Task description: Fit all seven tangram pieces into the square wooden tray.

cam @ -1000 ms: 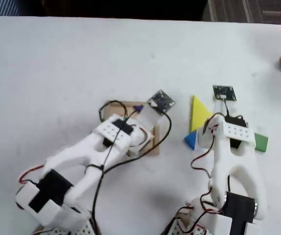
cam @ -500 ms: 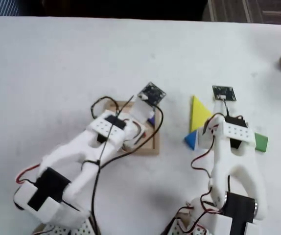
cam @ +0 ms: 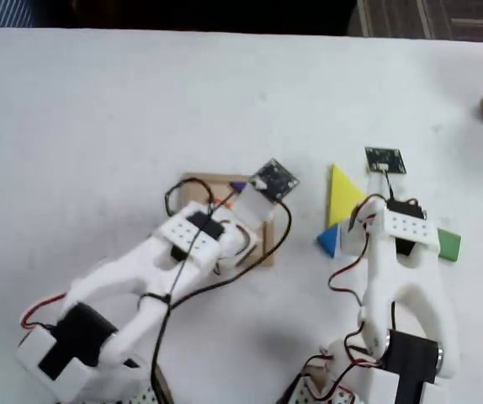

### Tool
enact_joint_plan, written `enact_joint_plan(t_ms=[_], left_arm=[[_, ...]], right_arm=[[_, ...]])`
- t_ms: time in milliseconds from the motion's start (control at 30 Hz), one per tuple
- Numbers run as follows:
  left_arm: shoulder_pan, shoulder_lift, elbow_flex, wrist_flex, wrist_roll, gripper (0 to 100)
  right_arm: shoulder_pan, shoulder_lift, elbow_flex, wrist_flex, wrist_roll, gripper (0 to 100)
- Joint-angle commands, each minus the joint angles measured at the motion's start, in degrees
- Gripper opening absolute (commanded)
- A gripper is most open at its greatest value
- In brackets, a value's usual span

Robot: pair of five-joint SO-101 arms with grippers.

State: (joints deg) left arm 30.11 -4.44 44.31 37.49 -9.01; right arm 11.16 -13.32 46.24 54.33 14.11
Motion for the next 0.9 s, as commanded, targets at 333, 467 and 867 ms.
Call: enact_joint_plan(t_ms=[333,467,867], left_arm=[[-7.3,12.5,-17.0,3.4,0.3,2],[-9.0,13.7,-18.4,3.4,0.3,2],[-11.1,13.8,-18.2,0.1,0.3,2]], right_arm=[[0.4,-2.2,-0.4,-1.5,0.9,1.8],[0.5,-2.2,-0.4,-1.5,0.9,1.8],[0.5,-2.2,-0.4,-1.5,0.9,1.8]])
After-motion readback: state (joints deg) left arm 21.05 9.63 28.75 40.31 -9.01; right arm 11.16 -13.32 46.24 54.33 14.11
